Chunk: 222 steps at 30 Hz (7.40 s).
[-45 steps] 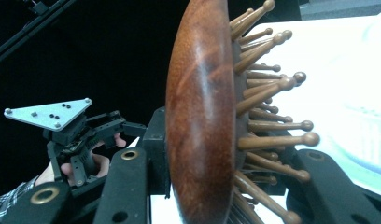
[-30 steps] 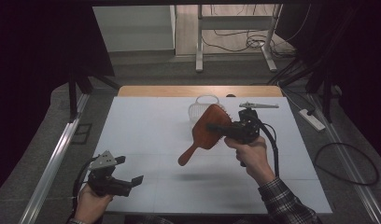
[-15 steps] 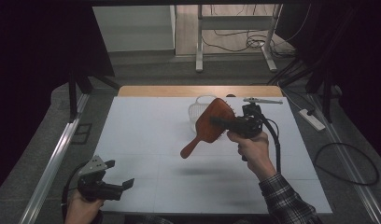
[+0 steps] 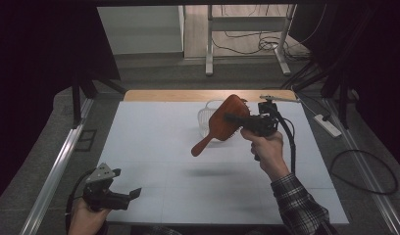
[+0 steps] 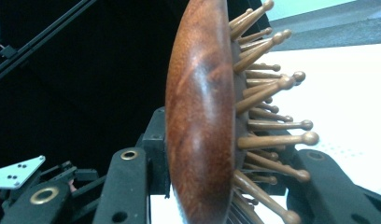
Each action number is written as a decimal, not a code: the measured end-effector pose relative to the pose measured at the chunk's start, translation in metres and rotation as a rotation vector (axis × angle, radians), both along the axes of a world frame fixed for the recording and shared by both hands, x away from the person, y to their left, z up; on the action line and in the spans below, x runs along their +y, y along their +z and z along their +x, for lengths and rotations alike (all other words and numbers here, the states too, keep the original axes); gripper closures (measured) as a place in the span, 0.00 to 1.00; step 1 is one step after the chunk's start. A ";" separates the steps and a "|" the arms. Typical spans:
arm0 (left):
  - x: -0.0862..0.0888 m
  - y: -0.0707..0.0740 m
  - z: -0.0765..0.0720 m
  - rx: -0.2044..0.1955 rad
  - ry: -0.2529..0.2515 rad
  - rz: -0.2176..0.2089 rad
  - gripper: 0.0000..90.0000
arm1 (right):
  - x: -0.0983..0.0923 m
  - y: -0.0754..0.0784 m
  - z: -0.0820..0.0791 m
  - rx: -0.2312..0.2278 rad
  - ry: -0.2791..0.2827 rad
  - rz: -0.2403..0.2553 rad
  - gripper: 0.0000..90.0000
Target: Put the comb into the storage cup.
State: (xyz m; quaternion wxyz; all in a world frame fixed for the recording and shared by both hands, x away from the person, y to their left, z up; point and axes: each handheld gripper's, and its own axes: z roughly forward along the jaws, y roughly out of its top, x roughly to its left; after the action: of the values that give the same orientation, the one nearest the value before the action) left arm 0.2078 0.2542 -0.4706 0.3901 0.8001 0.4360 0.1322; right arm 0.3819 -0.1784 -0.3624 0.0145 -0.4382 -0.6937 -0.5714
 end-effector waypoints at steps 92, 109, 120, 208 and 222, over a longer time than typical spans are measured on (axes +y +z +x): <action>-0.002 -0.001 0.003 0.029 -0.014 0.023 0.02 | 0.006 -0.024 0.091 0.016 -0.207 -0.163 0.62; -0.003 -0.002 0.003 0.032 -0.016 0.030 0.02 | 0.007 -0.044 0.094 0.038 -0.216 -0.178 0.61; -0.003 -0.002 0.004 0.034 -0.019 0.037 0.02 | -0.004 -0.053 0.093 0.064 -0.247 -0.145 0.56; -0.005 -0.002 0.004 0.039 -0.025 0.053 0.02 | -0.009 -0.050 0.074 -0.061 -0.141 -0.473 0.00; -0.005 -0.002 0.004 0.039 -0.025 0.053 0.02 | -0.012 -0.050 0.065 -0.074 -0.118 -0.475 0.00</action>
State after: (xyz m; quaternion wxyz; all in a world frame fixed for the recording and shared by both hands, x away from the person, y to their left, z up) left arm 0.2118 0.2489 -0.4724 0.3618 0.8179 0.4300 0.1231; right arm 0.4466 -0.1899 -0.4124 -0.1477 -0.4478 -0.7820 -0.4076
